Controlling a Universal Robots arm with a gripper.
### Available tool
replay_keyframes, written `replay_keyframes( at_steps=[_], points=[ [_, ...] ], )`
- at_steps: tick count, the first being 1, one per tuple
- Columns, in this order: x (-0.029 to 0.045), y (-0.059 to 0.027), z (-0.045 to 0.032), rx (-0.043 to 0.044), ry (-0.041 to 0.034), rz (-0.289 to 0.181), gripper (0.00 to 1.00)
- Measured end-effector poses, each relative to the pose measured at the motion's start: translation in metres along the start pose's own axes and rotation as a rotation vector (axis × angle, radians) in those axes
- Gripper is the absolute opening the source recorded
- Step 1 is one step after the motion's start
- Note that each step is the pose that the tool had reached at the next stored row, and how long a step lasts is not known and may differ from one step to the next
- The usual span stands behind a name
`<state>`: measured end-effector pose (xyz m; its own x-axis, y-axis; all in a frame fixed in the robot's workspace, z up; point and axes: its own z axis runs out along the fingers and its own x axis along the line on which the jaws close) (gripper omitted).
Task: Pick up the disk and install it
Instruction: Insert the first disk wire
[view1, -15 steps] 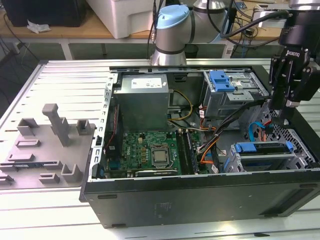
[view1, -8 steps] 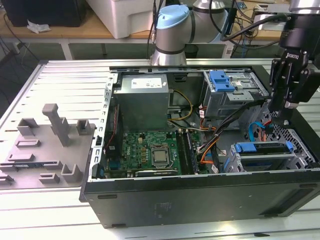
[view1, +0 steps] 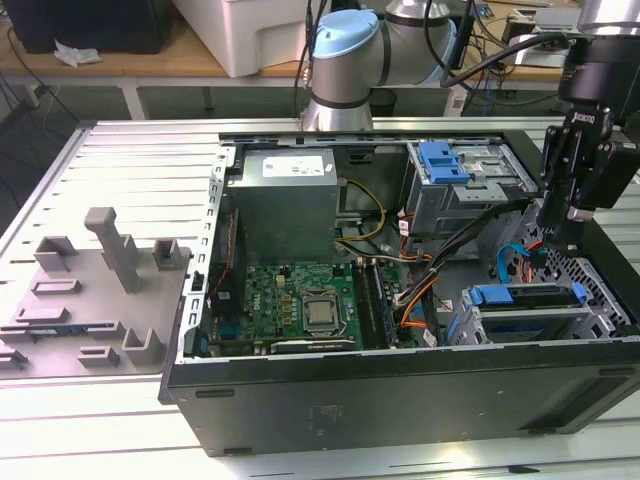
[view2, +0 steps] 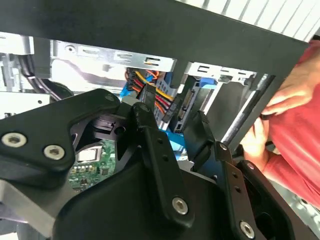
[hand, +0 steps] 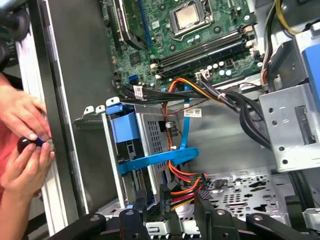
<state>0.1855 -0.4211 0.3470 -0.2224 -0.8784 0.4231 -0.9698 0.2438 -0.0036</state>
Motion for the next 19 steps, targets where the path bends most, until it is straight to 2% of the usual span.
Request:
replay_keyframes(
  at_steps=[3,4,10,12,14,16,19],
  points=[
    [-0.0021,0.0003,0.0012,0.0036,0.0315,0.002,0.51],
    [-0.0035,0.0005,0.0020,0.0046,0.0361,0.002,0.51],
    [-0.0113,0.0026,0.0015,0.0051,0.0385,0.002,0.51],
    [-0.0116,0.0027,0.0019,0.0058,0.0413,0.003,0.51],
    [-0.0119,0.0027,0.0024,0.0067,0.0454,0.003,0.51],
    [-0.0122,0.0027,0.0030,0.0081,0.0539,0.004,0.51],
    [-0.0122,0.0026,0.0032,0.0091,0.0602,0.004,0.51]
  ],
)
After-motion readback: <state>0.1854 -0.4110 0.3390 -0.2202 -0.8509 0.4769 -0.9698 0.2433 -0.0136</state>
